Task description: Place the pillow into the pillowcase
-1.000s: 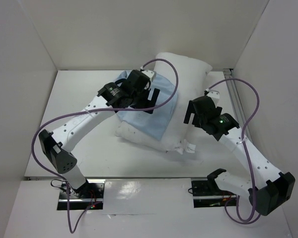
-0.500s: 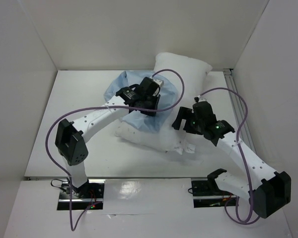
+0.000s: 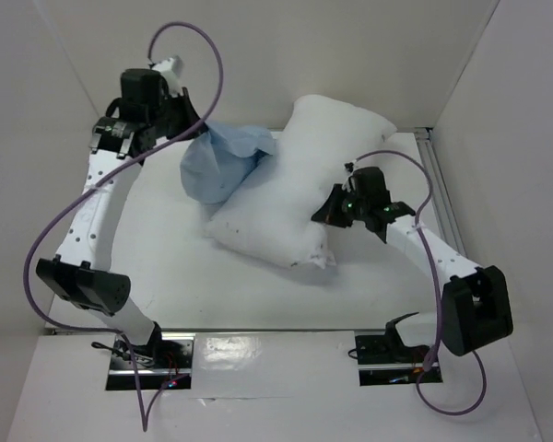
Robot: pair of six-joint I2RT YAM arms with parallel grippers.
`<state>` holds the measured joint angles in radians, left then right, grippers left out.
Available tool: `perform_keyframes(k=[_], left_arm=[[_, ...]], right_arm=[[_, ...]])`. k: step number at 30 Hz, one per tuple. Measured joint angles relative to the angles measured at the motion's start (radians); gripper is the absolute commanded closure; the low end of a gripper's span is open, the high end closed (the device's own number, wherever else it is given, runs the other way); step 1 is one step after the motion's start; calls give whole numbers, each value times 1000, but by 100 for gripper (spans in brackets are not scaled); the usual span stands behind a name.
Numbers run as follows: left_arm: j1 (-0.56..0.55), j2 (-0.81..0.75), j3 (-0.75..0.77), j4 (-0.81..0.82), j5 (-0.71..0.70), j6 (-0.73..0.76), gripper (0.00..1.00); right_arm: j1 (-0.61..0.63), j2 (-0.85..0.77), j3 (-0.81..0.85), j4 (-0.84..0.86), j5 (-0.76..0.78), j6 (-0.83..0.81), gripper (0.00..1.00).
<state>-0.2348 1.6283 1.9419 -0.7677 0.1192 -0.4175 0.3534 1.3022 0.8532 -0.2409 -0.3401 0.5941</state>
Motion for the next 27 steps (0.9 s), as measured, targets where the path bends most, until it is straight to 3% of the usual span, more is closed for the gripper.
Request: perform_keyframes(k=[4, 8, 12, 13, 14, 15, 17, 18, 21, 27], left_arm=[[114, -21, 109, -26, 79, 8, 100], [224, -25, 148, -45, 151, 22, 100], [260, -29, 148, -69, 212, 23, 100], [260, -33, 145, -71, 225, 23, 100], [261, -41, 138, -71, 236, 23, 100], [261, -48, 132, -72, 243, 23, 100], [262, -66, 126, -80, 264, 23, 100], [264, -75, 126, -80, 278, 23, 100], [270, -89, 126, -80, 315, 23, 100], [214, -106, 88, -77, 342, 22, 100]], right_arm=[[-175, 31, 165, -82, -29, -42, 100], [-370, 20, 346, -174, 47, -117, 100], [-404, -61, 391, -248, 132, -189, 100], [-401, -89, 382, -270, 144, -208, 93], [-397, -113, 369, -296, 155, -225, 73], [-393, -127, 360, -319, 162, -232, 27], [-385, -137, 356, -354, 176, -256, 8], [-380, -137, 358, -356, 189, -268, 2], [-325, -124, 400, -378, 225, -280, 2], [-57, -53, 603, -338, 277, -278, 2]])
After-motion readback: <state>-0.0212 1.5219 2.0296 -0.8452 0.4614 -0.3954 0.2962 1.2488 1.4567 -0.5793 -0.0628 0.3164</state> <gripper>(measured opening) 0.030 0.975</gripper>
